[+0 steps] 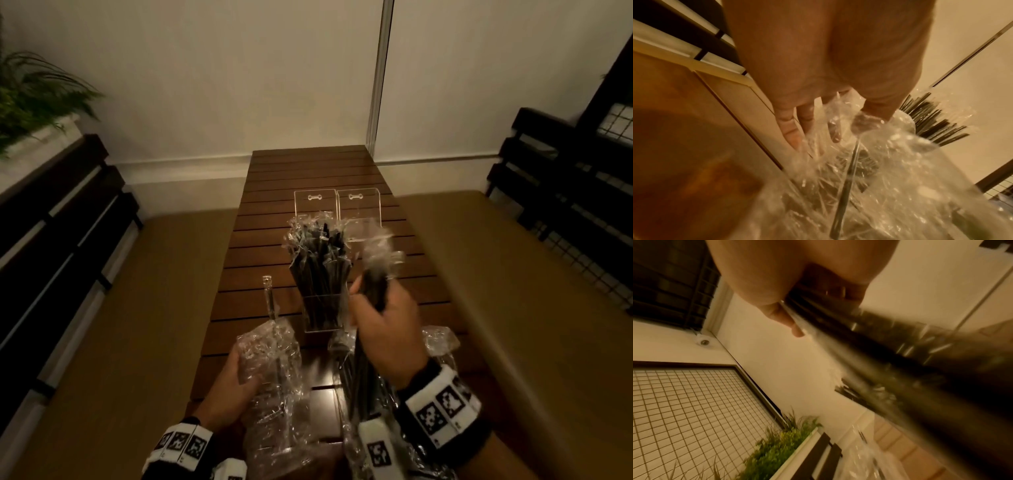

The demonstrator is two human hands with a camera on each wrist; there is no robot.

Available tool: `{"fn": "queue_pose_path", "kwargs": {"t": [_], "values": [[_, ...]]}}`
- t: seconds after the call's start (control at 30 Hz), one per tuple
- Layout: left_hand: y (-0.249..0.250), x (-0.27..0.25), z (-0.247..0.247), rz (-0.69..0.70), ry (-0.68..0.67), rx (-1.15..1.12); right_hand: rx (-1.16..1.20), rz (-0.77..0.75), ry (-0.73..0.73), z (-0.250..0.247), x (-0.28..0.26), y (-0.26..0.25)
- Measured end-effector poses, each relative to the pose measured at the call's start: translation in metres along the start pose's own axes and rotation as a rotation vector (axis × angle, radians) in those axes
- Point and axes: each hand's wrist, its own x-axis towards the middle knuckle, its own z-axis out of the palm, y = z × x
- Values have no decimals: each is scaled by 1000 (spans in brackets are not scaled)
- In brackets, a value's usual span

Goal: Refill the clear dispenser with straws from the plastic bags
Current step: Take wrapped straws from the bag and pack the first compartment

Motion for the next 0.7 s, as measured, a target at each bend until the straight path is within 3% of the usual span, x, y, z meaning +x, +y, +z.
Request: {"fn": "queue_pose_path", "kwargs": {"t": [0.17, 0.43, 0.7], "values": [[12, -17, 4, 90, 12, -42, -197, 182, -232, 40, 0, 16], [24, -48, 12, 169, 1, -115, -295, 185, -248, 83, 14, 31], [18, -48, 11, 249, 1, -91, -230, 142, -193, 84, 30, 23]]}}
